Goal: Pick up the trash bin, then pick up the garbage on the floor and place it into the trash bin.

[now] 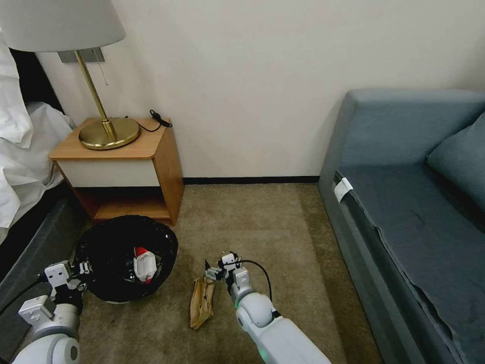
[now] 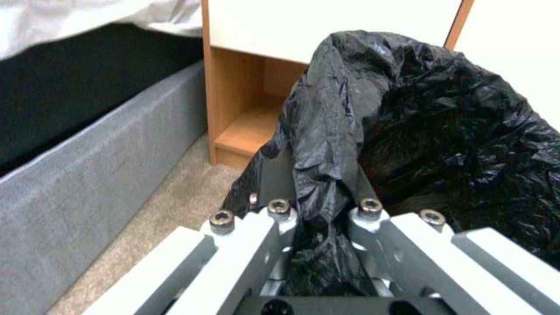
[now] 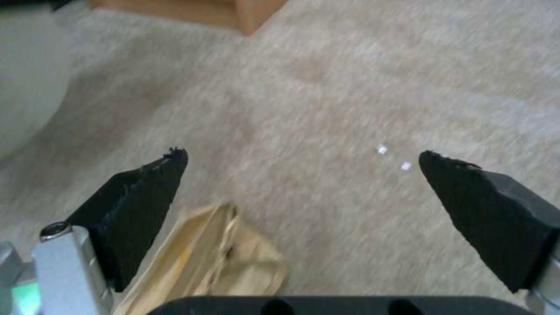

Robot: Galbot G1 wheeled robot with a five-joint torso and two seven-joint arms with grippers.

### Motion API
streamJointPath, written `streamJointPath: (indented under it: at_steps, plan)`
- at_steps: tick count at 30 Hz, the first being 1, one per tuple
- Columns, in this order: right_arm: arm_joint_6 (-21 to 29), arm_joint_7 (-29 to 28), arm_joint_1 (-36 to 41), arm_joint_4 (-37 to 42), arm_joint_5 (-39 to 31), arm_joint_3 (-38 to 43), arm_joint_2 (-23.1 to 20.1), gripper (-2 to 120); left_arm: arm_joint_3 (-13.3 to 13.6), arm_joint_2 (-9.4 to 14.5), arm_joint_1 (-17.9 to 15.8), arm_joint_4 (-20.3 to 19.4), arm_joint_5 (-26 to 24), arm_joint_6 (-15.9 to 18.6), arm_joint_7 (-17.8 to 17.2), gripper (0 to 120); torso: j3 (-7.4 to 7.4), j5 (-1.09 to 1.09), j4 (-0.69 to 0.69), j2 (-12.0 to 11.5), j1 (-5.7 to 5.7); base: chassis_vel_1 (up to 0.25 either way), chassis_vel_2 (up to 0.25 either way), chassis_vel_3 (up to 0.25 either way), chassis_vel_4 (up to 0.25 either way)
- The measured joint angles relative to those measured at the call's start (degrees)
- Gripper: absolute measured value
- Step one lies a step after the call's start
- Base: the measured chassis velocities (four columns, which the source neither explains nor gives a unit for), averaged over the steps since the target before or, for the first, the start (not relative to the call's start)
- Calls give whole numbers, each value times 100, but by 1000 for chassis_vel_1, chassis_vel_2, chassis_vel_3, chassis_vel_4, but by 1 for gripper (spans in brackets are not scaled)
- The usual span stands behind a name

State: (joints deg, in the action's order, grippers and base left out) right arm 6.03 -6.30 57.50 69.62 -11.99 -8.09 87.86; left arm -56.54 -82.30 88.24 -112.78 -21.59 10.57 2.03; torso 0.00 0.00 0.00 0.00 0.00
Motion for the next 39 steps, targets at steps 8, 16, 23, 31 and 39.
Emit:
streamJointPath:
  at_steps: [8,16,23,31,39]
  plan:
    - [87,272,242,72,88,-237,-137,100,-56,-133,33,-207,-5,17,-24,4,0,0,0,0,0,0,0,0,0]
    - [94,345,287,1,165,-337,-137,100,-34,-250,126,-369,34,14,-24,4,-1,-6,-2,1,0,0,0,0,0]
    - [31,404,288,-87,226,-375,-119,100,-59,-275,192,-515,30,11,-23,4,-2,-10,-4,6,-1,0,0,0,0]
    - [-101,422,184,-317,397,-404,-168,100,-99,-286,285,-631,6,8,-22,4,0,4,3,-1,0,0,0,0,0]
    - [403,213,-391,649,-547,-575,-763,100,-62,-296,280,-647,15,8,-24,4,2,9,1,-4,0,0,0,0,0]
